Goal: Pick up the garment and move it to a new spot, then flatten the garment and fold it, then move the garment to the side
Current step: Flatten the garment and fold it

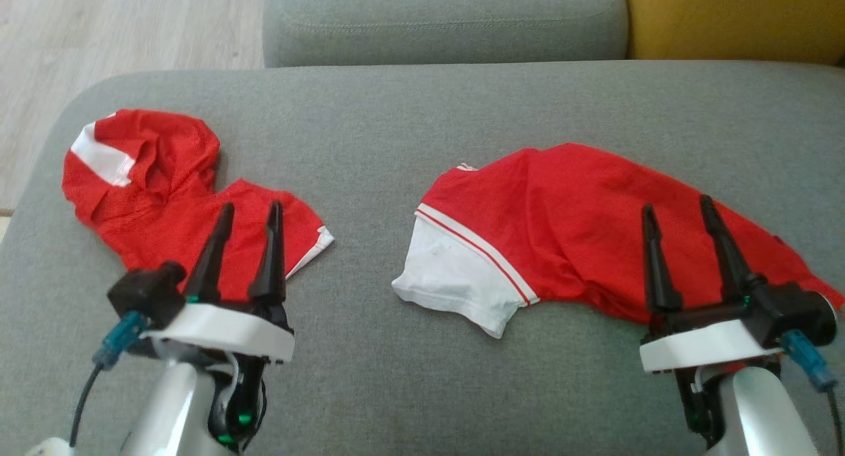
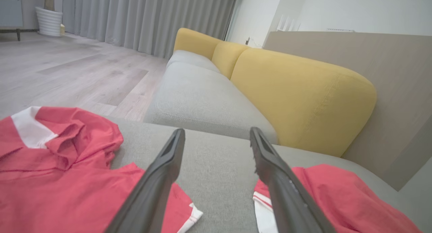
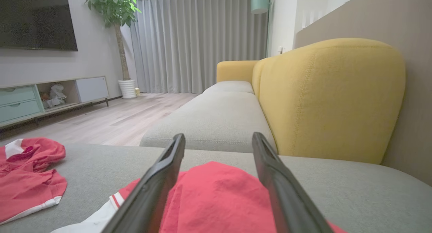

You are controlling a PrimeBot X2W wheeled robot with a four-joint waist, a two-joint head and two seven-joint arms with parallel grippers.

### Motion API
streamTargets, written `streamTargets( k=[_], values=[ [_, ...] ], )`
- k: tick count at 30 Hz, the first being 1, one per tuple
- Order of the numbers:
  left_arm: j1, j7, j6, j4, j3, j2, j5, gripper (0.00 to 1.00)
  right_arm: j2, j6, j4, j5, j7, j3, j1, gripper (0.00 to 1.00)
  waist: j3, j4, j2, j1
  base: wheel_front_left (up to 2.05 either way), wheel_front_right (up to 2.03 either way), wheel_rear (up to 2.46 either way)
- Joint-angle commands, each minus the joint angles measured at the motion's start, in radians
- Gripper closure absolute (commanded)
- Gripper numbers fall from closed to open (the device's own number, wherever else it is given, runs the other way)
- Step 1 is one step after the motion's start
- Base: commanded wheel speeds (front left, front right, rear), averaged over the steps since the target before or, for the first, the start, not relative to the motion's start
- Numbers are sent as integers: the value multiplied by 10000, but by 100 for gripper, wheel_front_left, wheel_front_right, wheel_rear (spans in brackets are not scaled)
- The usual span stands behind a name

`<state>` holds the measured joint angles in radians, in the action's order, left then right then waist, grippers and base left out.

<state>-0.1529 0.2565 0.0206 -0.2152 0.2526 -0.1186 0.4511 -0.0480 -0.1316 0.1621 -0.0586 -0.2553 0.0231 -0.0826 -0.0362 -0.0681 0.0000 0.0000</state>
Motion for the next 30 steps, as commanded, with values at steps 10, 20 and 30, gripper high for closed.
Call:
streamTargets(
  k=[10,20,30],
  values=[
    [-1036,52,749,152,-793,434,-656,0,-659,9,-213,-192,643,2867,-760,0,-885,-720,0,0,0,0,0],
    [-1305,53,954,-70,-750,653,-807,0,-1486,9,1627,-297,1070,4653,-1597,0,-1608,-1420,0,0,0,0,0],
    [-1507,53,983,-126,-468,681,-459,0,-1779,9,4107,-34,1108,5288,-2608,0,-2030,-1989,0,0,0,0,0]
  ],
)
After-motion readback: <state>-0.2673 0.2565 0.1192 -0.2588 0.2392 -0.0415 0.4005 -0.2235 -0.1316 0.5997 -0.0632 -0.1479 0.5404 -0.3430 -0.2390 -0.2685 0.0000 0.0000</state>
